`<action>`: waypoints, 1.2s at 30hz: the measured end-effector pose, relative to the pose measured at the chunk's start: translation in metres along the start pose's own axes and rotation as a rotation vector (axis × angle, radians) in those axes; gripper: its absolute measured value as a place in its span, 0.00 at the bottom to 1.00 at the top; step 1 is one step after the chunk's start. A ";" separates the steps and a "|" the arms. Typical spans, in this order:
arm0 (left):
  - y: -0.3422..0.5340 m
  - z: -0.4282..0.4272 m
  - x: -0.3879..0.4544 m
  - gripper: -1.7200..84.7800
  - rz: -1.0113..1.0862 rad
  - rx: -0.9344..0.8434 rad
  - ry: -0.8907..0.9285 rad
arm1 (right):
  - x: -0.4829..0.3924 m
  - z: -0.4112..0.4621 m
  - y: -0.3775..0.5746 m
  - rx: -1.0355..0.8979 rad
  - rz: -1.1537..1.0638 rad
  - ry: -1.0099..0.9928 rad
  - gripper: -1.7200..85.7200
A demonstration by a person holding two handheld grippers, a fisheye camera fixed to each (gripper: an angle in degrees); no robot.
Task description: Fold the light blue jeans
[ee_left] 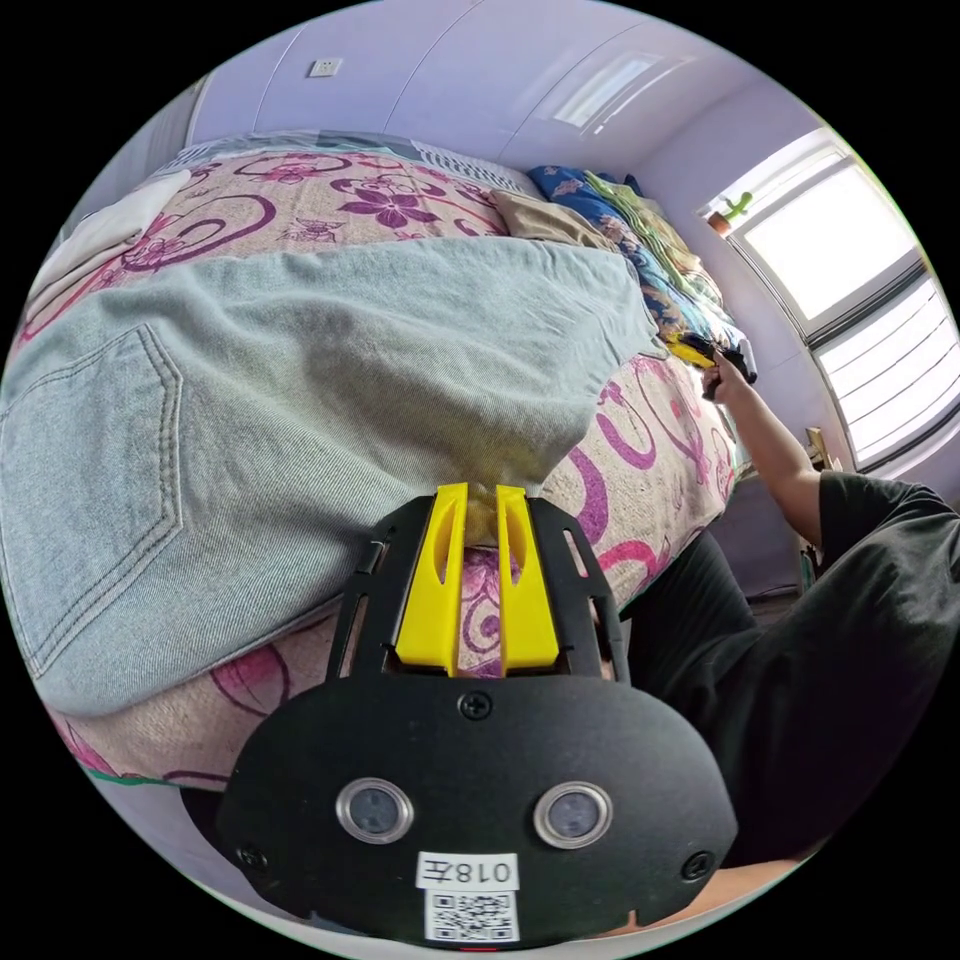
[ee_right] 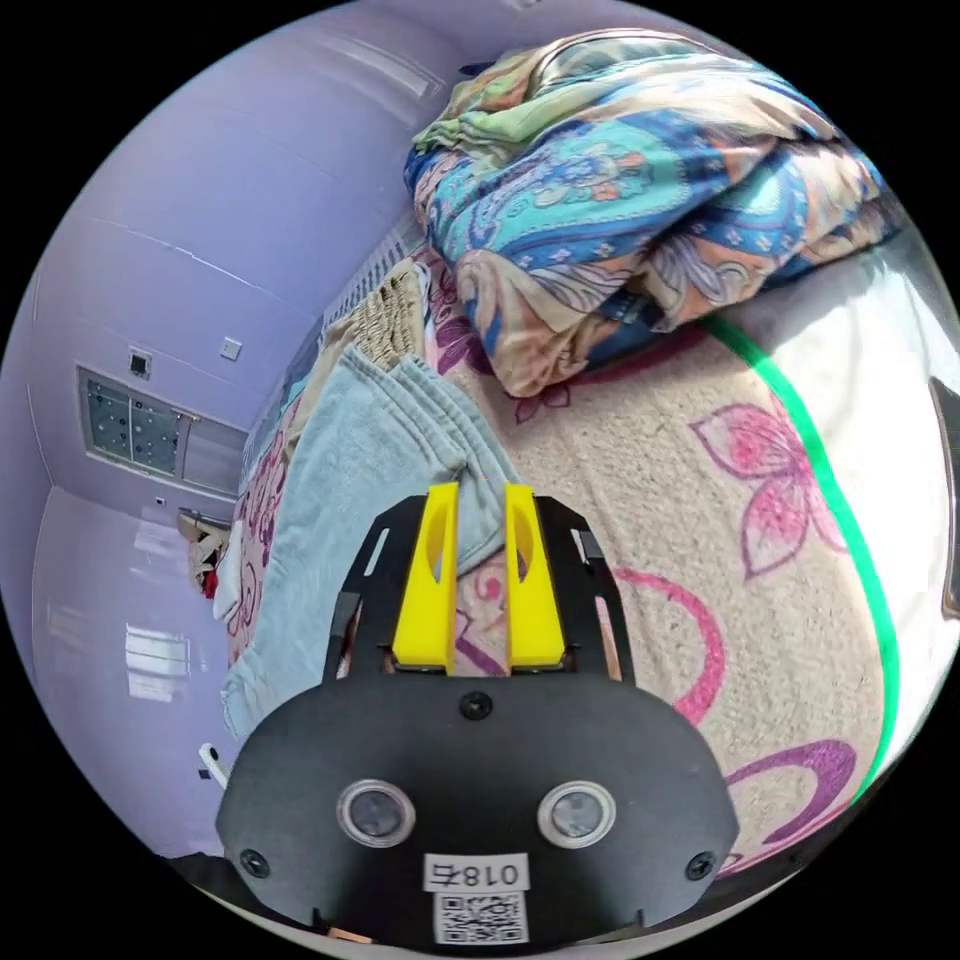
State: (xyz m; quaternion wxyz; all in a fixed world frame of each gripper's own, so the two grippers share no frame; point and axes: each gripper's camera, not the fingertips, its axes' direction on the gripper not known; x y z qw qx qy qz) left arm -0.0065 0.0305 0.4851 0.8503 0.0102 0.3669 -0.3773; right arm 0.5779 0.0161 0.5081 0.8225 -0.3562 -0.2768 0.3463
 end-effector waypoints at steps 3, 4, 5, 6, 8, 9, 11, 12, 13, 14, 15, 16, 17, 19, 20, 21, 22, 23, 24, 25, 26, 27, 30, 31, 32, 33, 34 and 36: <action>-0.004 -0.002 0.004 0.09 -0.005 0.006 0.007 | 0.010 -0.005 0.007 -0.015 0.041 0.029 0.13; -0.006 -0.002 0.005 0.09 -0.008 0.004 0.010 | 0.010 -0.004 0.006 -0.023 0.040 0.020 0.14; -0.007 -0.003 0.006 0.09 -0.010 0.001 0.010 | 0.008 -0.005 0.004 -0.012 0.042 0.009 0.14; -0.010 -0.003 0.008 0.09 -0.011 -0.004 0.007 | 0.005 -0.007 0.001 -0.003 0.038 0.010 0.13; -0.014 -0.004 0.013 0.09 -0.008 -0.010 -0.005 | -0.004 -0.006 -0.008 -0.026 0.009 0.031 0.12; -0.016 -0.005 0.016 0.09 -0.007 -0.013 -0.014 | -0.013 -0.006 -0.014 -0.051 -0.028 0.068 0.10; -0.018 -0.006 0.020 0.09 -0.008 -0.014 -0.023 | -0.031 -0.007 -0.023 -0.110 -0.112 0.118 0.08; -0.020 -0.007 0.023 0.09 -0.009 -0.015 -0.025 | -0.045 -0.012 -0.029 -0.136 -0.182 0.172 0.07; -0.022 -0.008 0.024 0.09 -0.006 -0.019 -0.025 | -0.053 -0.016 -0.033 -0.137 -0.219 0.192 0.07; -0.023 -0.008 0.025 0.09 -0.004 -0.021 -0.024 | -0.068 -0.029 -0.040 -0.115 -0.288 0.222 0.06; -0.025 -0.009 0.026 0.09 0.000 -0.028 -0.021 | -0.082 -0.046 -0.047 -0.078 -0.343 0.231 0.06; -0.028 -0.010 0.027 0.09 0.004 -0.037 -0.016 | -0.089 -0.055 -0.051 -0.050 -0.373 0.240 0.06; -0.029 -0.010 0.028 0.09 0.006 -0.041 -0.013 | -0.101 -0.070 -0.057 -0.006 -0.425 0.281 0.05; -0.034 -0.011 0.029 0.09 0.008 -0.053 0.006 | -0.107 -0.079 -0.067 -0.011 -0.461 0.305 0.06; -0.035 -0.012 0.029 0.09 0.009 -0.055 0.010 | -0.100 -0.074 -0.074 -0.039 -0.445 0.305 0.06; -0.037 -0.012 0.029 0.09 0.005 -0.057 0.015 | -0.089 -0.058 -0.077 -0.099 -0.426 0.334 0.06; -0.039 -0.012 0.030 0.09 0.002 -0.058 0.019 | -0.082 -0.047 -0.077 -0.140 -0.411 0.354 0.07; -0.040 -0.012 0.030 0.09 0.000 -0.059 0.021 | -0.066 -0.025 -0.073 -0.223 -0.370 0.381 0.08; -0.041 -0.013 0.030 0.09 -0.002 -0.057 0.026 | -0.053 -0.015 -0.066 -0.255 -0.324 0.383 0.09; -0.041 -0.014 0.031 0.09 -0.002 -0.055 0.029 | -0.050 -0.018 -0.062 -0.208 -0.309 0.362 0.09; -0.042 -0.014 0.032 0.09 0.000 -0.054 0.030 | -0.043 -0.031 -0.056 -0.134 -0.251 0.312 0.10; -0.043 -0.014 0.034 0.09 0.005 -0.053 0.030 | -0.037 -0.045 -0.052 -0.072 -0.193 0.275 0.11; -0.047 -0.015 0.035 0.09 0.010 -0.051 0.035 | -0.031 -0.090 -0.036 0.156 -0.114 0.130 0.12; -0.048 -0.015 0.036 0.09 0.009 -0.050 0.038 | -0.033 -0.095 -0.034 0.168 -0.127 0.089 0.12; -0.049 -0.015 0.037 0.09 0.008 -0.049 0.038 | -0.039 -0.096 -0.034 0.146 -0.171 0.012 0.12; -0.050 -0.015 0.038 0.09 0.008 -0.047 0.038 | -0.046 -0.092 -0.037 0.089 -0.201 -0.023 0.12; -0.052 -0.015 0.039 0.09 0.006 -0.044 0.037 | -0.049 -0.088 -0.039 0.064 -0.212 -0.028 0.13; -0.053 -0.015 0.041 0.09 0.001 -0.039 0.035 | -0.055 -0.071 -0.048 -0.041 -0.198 0.009 0.15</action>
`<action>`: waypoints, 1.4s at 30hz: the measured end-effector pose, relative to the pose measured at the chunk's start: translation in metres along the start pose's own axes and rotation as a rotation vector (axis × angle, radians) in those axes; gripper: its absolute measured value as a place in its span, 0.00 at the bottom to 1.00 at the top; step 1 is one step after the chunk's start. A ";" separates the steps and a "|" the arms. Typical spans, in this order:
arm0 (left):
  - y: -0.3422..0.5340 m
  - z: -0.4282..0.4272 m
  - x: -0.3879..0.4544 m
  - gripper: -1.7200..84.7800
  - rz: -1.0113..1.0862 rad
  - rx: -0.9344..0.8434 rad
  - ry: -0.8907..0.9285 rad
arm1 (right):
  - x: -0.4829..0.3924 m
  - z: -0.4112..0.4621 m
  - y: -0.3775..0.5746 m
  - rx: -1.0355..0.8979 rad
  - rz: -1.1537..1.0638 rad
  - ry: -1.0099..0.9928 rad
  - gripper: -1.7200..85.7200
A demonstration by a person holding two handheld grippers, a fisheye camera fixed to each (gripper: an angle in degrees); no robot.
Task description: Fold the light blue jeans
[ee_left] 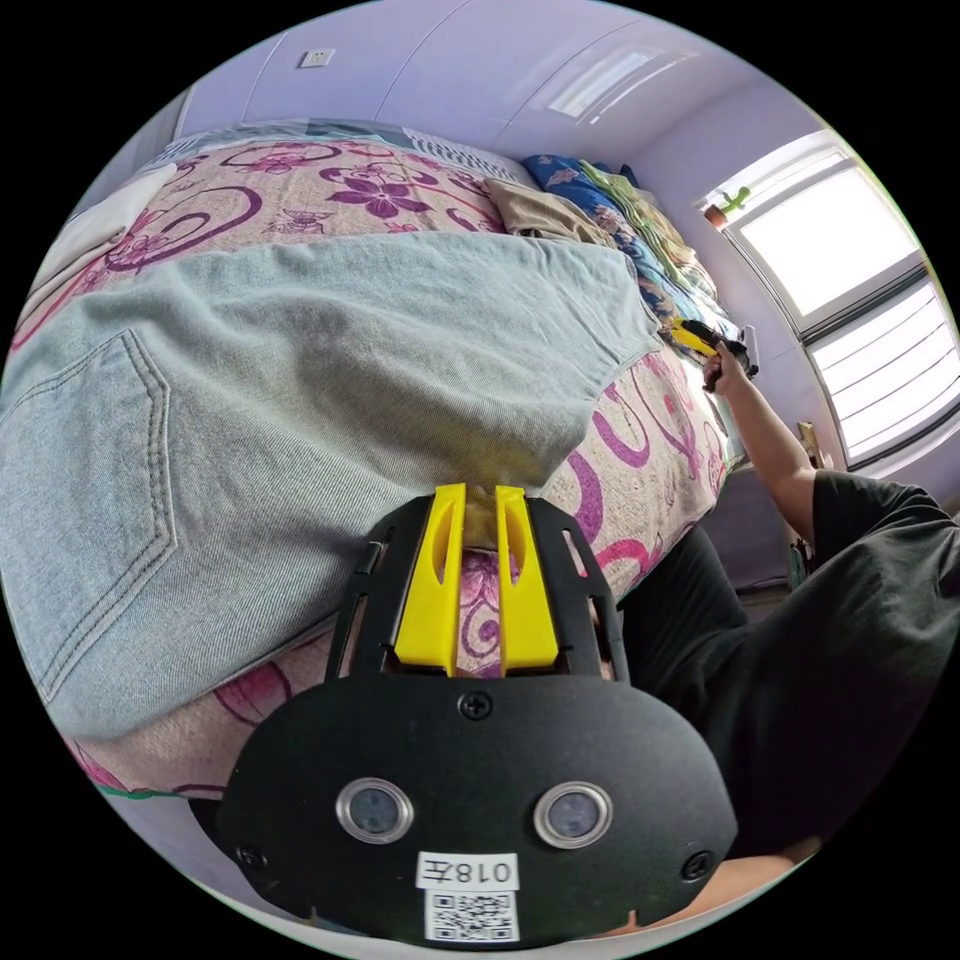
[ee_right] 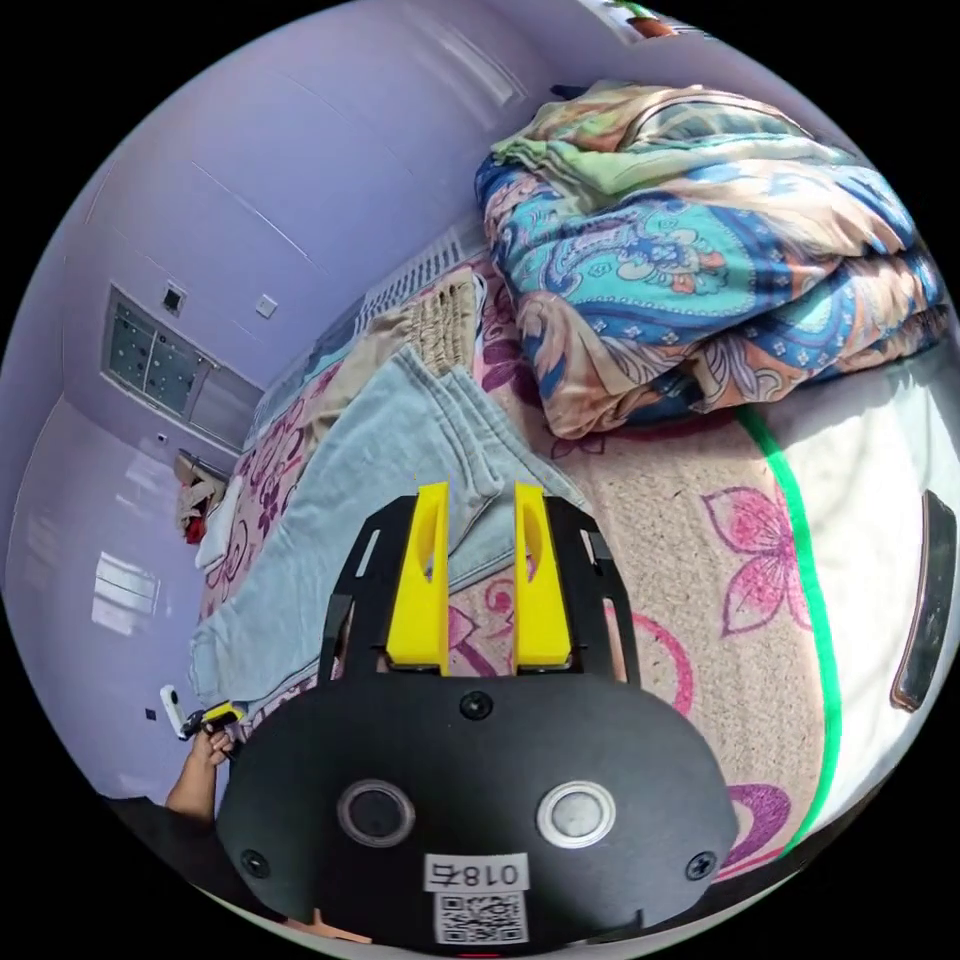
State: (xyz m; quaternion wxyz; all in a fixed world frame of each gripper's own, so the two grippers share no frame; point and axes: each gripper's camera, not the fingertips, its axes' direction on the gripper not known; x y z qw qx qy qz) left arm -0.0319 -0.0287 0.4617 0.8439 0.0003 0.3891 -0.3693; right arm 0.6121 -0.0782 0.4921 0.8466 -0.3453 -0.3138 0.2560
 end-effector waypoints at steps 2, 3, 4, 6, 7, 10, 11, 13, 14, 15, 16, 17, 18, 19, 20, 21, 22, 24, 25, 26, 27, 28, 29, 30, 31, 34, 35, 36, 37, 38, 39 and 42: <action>-0.001 0.000 0.002 0.09 -0.003 0.005 -0.002 | 0.003 0.013 -0.007 -0.060 0.031 -0.017 0.16; -0.002 -0.001 0.004 0.09 -0.004 0.007 -0.004 | 0.005 0.020 -0.011 -0.082 0.052 -0.050 0.16; -0.003 -0.001 0.005 0.09 -0.003 0.006 -0.005 | 0.005 0.024 -0.013 -0.091 0.060 -0.060 0.16; -0.006 -0.001 0.007 0.09 -0.003 0.002 -0.005 | 0.005 0.035 -0.021 -0.127 0.080 -0.036 0.12; -0.008 -0.001 0.007 0.09 -0.003 -0.002 -0.003 | 0.004 0.038 -0.022 -0.139 0.082 -0.028 0.10; -0.013 -0.001 0.010 0.09 0.002 -0.016 0.002 | -0.014 0.030 -0.029 -0.122 0.025 0.020 0.06; -0.014 -0.001 0.010 0.09 0.005 -0.019 0.002 | -0.027 0.017 -0.032 -0.091 -0.024 0.041 0.05; -0.018 -0.001 0.012 0.09 0.015 -0.030 0.006 | -0.041 -0.009 -0.034 -0.036 -0.080 0.043 0.04; -0.019 -0.001 0.013 0.09 0.018 -0.033 0.009 | -0.044 -0.024 -0.034 -0.009 -0.098 0.041 0.04; -0.020 -0.001 0.013 0.09 0.024 -0.038 0.017 | -0.040 -0.033 -0.034 0.000 -0.094 0.048 0.04; -0.022 0.000 0.014 0.09 0.028 -0.044 0.028 | -0.035 -0.035 -0.033 -0.002 -0.082 0.059 0.04; -0.022 0.000 0.014 0.09 0.030 -0.044 0.034 | -0.020 -0.035 -0.033 -0.014 -0.044 0.089 0.04; -0.023 0.001 0.014 0.09 0.031 -0.038 0.052 | 0.000 -0.028 -0.032 -0.043 0.001 0.095 0.04; -0.024 0.002 0.014 0.09 0.026 -0.039 0.053 | 0.010 -0.021 -0.032 -0.065 0.018 0.071 0.05; -0.025 0.003 0.014 0.09 0.026 -0.036 0.053 | 0.029 -0.007 -0.029 -0.091 0.048 -0.001 0.05; -0.026 0.004 0.014 0.09 0.022 -0.034 0.056 | 0.043 0.003 -0.024 -0.116 0.087 -0.023 0.06; -0.027 0.004 0.013 0.09 0.014 -0.033 0.064 | 0.047 0.006 -0.022 -0.122 0.099 -0.025 0.06; -0.028 0.004 0.014 0.09 0.011 -0.034 0.069 | 0.057 0.004 -0.015 -0.070 0.145 -0.079 0.08; -0.028 0.002 0.018 0.09 0.021 -0.036 0.063 | 0.058 0.002 -0.014 -0.060 0.152 -0.077 0.09; -0.028 0.001 0.020 0.09 0.027 -0.038 0.060 | 0.059 -0.004 -0.012 -0.048 0.160 -0.060 0.10; -0.028 -0.002 0.024 0.09 0.041 -0.040 0.054 | 0.059 -0.012 -0.009 -0.021 0.157 -0.036 0.10; -0.027 -0.008 0.032 0.08 0.075 -0.030 0.032 | 0.058 -0.017 -0.008 -0.002 0.156 -0.016 0.10; -0.027 -0.012 0.038 0.08 0.102 -0.014 0.021 | 0.058 -0.029 -0.003 0.037 0.151 0.017 0.11; -0.024 -0.020 0.049 0.08 0.154 0.032 0.015 | 0.057 -0.039 0.003 0.070 0.143 0.021 0.11; -0.022 -0.026 0.058 0.08 0.194 0.083 0.044 | 0.056 -0.042 0.005 0.072 0.137 0.016 0.11; -0.024 -0.020 0.075 0.08 0.245 0.112 0.013 | 0.054 -0.046 0.017 0.038 0.117 -0.011 0.12; -0.025 -0.014 0.077 0.08 0.246 0.087 -0.026 | 0.055 -0.044 0.021 0.025 0.117 -0.018 0.12; -0.029 0.008 0.076 0.08 0.237 -0.029 -0.103 | 0.057 -0.040 0.024 0.012 0.125 -0.026 0.12; -0.029 0.028 0.073 0.08 0.233 -0.133 -0.108 | 0.060 -0.038 0.025 0.006 0.136 -0.035 0.13; -0.027 0.028 0.073 0.08 0.222 -0.111 -0.104 | 0.067 -0.033 0.027 -0.002 0.167 -0.074 0.13; -0.026 0.024 0.070 0.08 0.202 -0.094 -0.084 | 0.075 -0.030 0.029 -0.001 0.203 -0.142 0.14; -0.019 0.014 0.063 0.08 0.160 -0.064 -0.024 | 0.098 -0.026 0.034 0.037 0.298 -0.258 0.14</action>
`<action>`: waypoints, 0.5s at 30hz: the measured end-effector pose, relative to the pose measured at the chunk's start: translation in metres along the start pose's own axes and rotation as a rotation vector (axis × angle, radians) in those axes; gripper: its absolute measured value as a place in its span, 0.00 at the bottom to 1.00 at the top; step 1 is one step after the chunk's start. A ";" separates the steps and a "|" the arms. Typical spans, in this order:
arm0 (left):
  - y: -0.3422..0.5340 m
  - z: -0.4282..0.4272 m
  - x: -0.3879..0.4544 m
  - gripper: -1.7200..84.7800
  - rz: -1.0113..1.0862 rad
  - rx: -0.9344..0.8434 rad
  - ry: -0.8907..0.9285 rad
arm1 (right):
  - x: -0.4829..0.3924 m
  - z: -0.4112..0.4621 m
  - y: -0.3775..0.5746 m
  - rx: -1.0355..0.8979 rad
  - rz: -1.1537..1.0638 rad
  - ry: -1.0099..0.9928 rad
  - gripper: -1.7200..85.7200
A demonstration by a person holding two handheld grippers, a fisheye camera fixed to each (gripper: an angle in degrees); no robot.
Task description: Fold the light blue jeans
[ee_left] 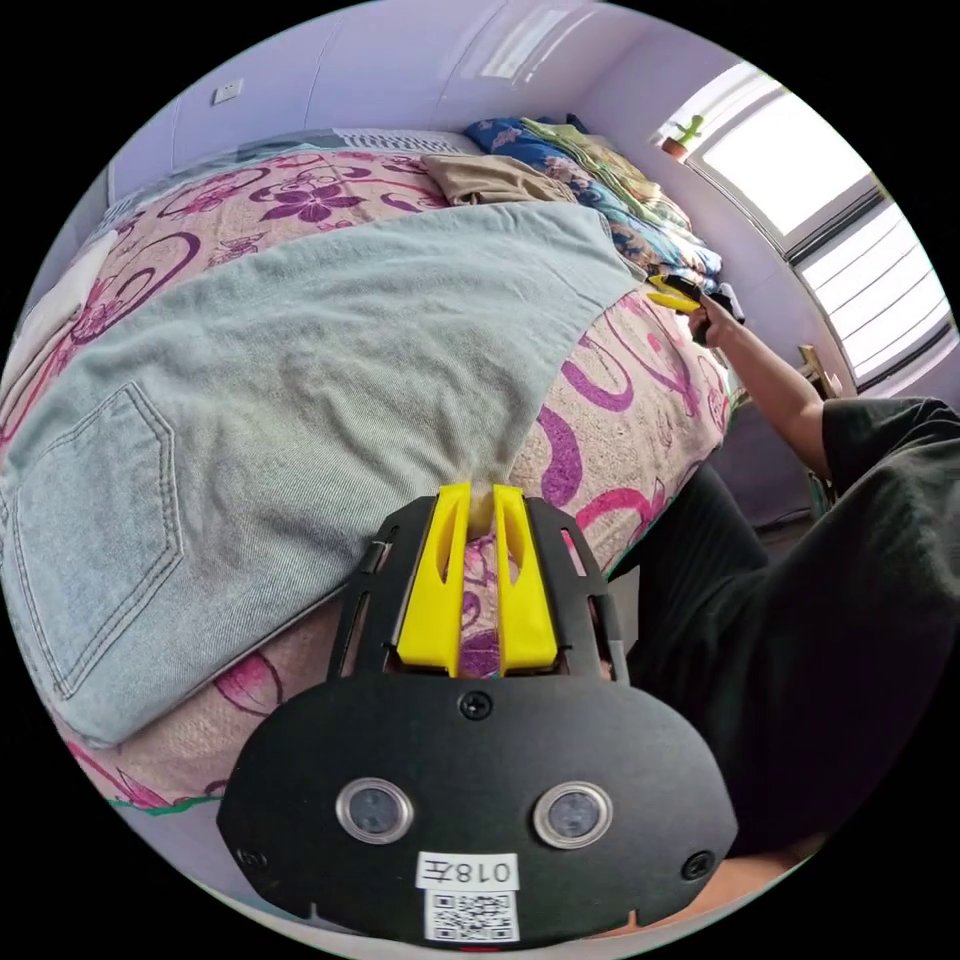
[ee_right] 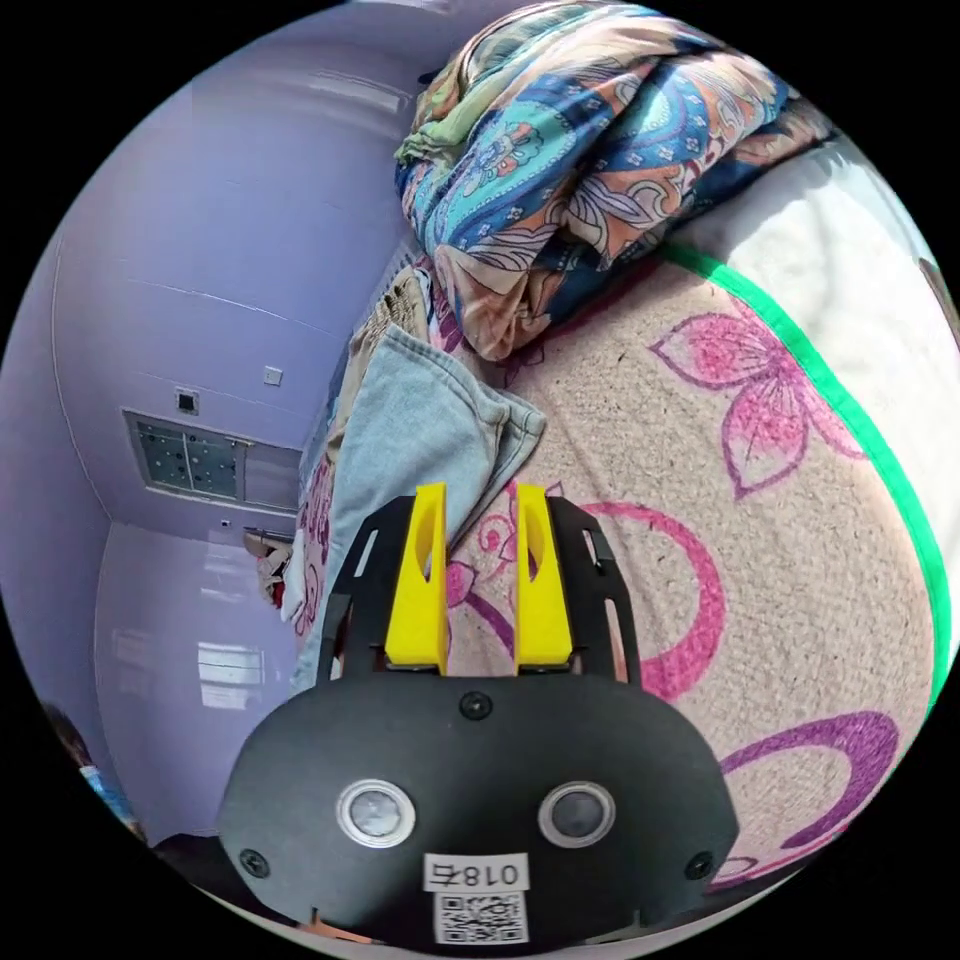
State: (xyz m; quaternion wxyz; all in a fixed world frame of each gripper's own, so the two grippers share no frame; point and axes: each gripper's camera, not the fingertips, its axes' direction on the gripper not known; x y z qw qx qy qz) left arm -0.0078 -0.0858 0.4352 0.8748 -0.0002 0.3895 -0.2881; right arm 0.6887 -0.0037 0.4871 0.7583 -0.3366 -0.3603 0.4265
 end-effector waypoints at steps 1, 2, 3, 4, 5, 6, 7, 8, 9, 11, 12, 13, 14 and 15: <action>0.004 -0.005 -0.002 0.09 -0.013 0.031 0.034 | 0.005 0.000 0.000 0.009 0.012 -0.015 0.14; 0.006 -0.008 -0.004 0.09 -0.022 0.046 0.052 | 0.014 0.001 -0.001 0.011 0.035 -0.052 0.14; 0.010 -0.013 -0.008 0.09 -0.043 0.084 0.096 | 0.025 0.003 -0.002 0.009 0.062 -0.095 0.14; 0.013 -0.018 -0.013 0.09 -0.065 0.128 0.143 | 0.030 0.004 -0.002 0.017 0.073 -0.124 0.14; 0.014 -0.020 -0.016 0.09 -0.077 0.150 0.164 | 0.040 0.006 -0.001 0.026 0.098 -0.180 0.14; 0.016 -0.023 -0.020 0.09 -0.098 0.187 0.192 | 0.048 0.008 -0.001 0.035 0.114 -0.213 0.13; 0.017 -0.025 -0.024 0.09 -0.111 0.207 0.204 | 0.051 0.010 -0.001 0.039 0.115 -0.227 0.13; 0.017 -0.025 -0.025 0.09 -0.114 0.211 0.204 | 0.054 0.013 -0.001 0.040 0.110 -0.255 0.13; 0.016 -0.024 -0.027 0.09 -0.118 0.211 0.197 | 0.055 0.017 -0.002 0.033 0.101 -0.265 0.13; 0.013 -0.021 -0.028 0.09 -0.121 0.197 0.185 | 0.054 0.023 -0.005 0.027 0.081 -0.252 0.13; 0.011 -0.018 -0.028 0.09 -0.119 0.195 0.185 | 0.053 0.027 -0.007 0.021 0.072 -0.246 0.13; 0.008 -0.017 -0.027 0.09 -0.115 0.200 0.188 | 0.053 0.030 -0.008 0.018 0.068 -0.244 0.13; 0.006 -0.016 -0.027 0.09 -0.112 0.204 0.189 | 0.052 0.034 -0.010 0.011 0.059 -0.242 0.14; 0.000 -0.016 -0.024 0.09 -0.102 0.220 0.194 | 0.051 0.039 -0.012 0.006 0.052 -0.238 0.14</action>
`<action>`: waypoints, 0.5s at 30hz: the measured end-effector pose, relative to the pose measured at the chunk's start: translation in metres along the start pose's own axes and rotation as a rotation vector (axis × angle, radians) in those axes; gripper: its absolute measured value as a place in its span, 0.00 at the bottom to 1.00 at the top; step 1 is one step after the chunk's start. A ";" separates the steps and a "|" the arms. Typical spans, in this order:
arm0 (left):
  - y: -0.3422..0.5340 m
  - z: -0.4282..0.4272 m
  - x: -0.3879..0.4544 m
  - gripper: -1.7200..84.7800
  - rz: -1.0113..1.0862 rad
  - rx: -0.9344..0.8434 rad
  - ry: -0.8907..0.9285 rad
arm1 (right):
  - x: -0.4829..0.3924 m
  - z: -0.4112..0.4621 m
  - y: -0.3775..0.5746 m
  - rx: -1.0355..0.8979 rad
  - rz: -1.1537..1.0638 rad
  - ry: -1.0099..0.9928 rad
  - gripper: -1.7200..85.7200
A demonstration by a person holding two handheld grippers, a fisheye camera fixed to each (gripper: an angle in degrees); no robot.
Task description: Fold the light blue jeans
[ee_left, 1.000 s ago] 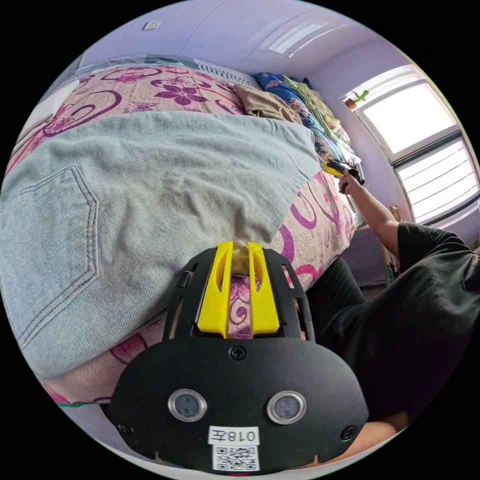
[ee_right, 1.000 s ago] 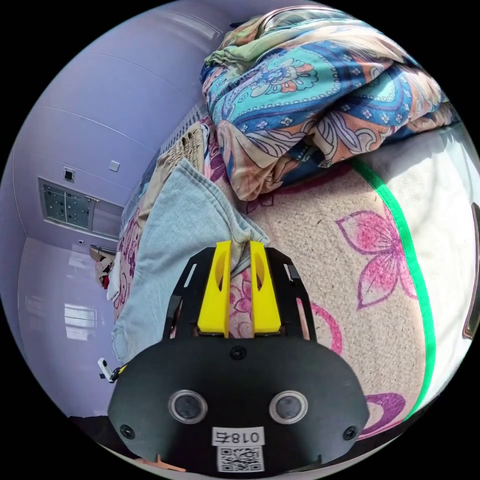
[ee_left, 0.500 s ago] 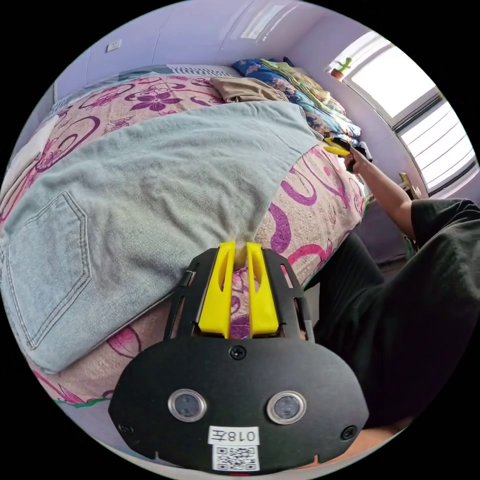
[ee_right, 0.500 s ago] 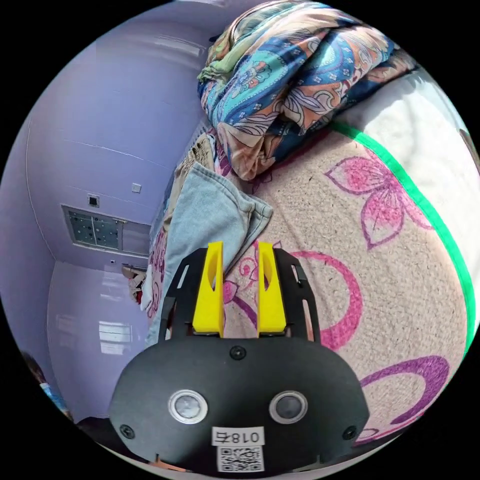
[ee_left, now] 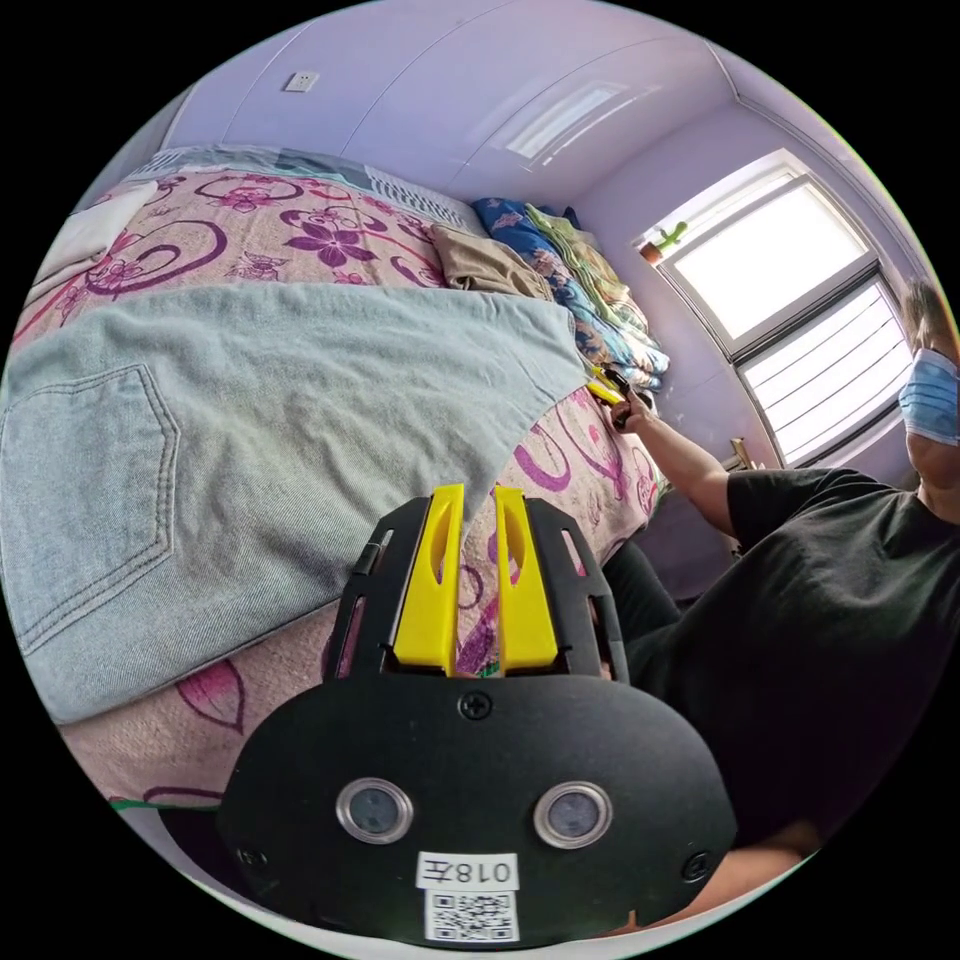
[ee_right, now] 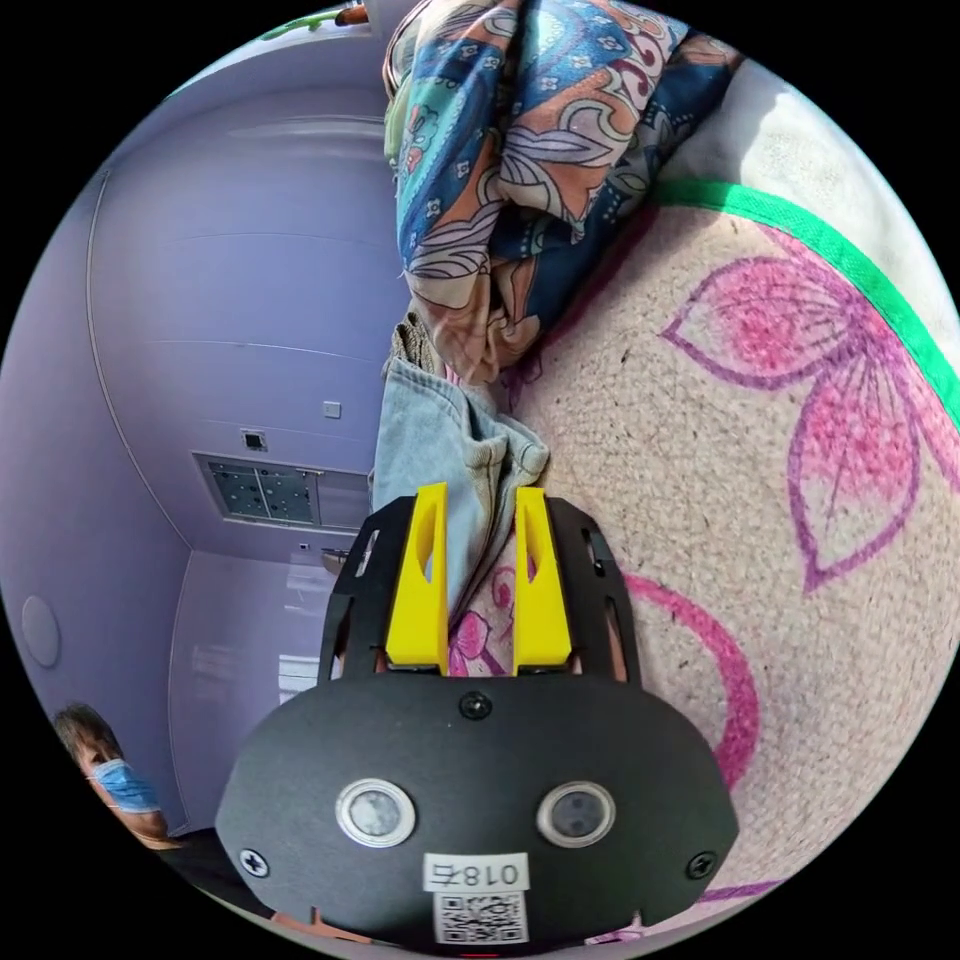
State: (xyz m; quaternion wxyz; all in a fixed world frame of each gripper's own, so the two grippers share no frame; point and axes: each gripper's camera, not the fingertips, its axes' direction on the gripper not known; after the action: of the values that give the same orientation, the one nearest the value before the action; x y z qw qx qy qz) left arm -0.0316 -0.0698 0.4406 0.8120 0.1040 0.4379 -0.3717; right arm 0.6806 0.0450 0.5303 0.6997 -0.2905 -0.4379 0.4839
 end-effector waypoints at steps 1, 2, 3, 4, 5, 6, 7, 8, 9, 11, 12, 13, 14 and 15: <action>-0.008 0.002 0.003 0.09 0.018 0.023 0.015 | 0.000 0.003 -0.001 -0.005 -0.002 0.002 0.14; -0.013 0.003 0.005 0.09 0.029 0.037 0.024 | 0.000 0.008 -0.002 -0.010 -0.009 0.003 0.13; -0.025 0.006 0.010 0.09 0.052 0.071 0.041 | -0.001 0.012 -0.001 -0.014 -0.019 0.017 0.11; -0.040 0.011 0.013 0.09 0.075 0.108 0.059 | -0.002 0.015 0.000 -0.013 -0.024 0.042 0.09; -0.049 0.015 0.015 0.09 0.085 0.124 0.070 | -0.006 0.018 0.004 0.000 -0.046 0.106 0.06; -0.068 0.024 0.018 0.09 0.096 0.151 0.085 | -0.009 0.021 0.009 0.016 -0.049 0.129 0.05; -0.088 0.036 0.021 0.09 0.097 0.183 0.087 | -0.012 0.021 0.013 0.038 -0.057 0.133 0.05; -0.099 0.043 0.022 0.09 0.096 0.203 0.089 | -0.019 0.021 0.022 0.069 -0.082 0.135 0.04; -0.121 0.060 0.024 0.09 0.088 0.246 0.096 | -0.026 0.020 0.031 0.100 -0.114 0.123 0.04; -0.154 0.089 0.023 0.09 0.040 0.298 0.096 | -0.033 0.020 0.044 0.130 -0.138 0.096 0.04; -0.175 0.112 0.020 0.09 -0.006 0.321 0.118 | -0.032 0.021 0.052 0.145 -0.131 0.067 0.03; -0.196 0.138 0.015 0.09 -0.065 0.328 0.145 | -0.031 0.021 0.056 0.151 -0.126 0.044 0.03; -0.206 0.151 0.013 0.09 -0.093 0.325 0.157 | -0.027 0.023 0.063 0.163 -0.116 -0.004 0.03; -0.223 0.178 0.009 0.09 -0.147 0.301 0.167 | -0.023 0.025 0.070 0.171 -0.099 -0.022 0.03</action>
State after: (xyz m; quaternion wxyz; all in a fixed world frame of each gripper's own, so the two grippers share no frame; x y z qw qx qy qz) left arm -0.0709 -0.3187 0.5747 0.7187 0.2225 0.4496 -0.4814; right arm 0.6248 0.0482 0.4758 0.7403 -0.2022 -0.4164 0.4875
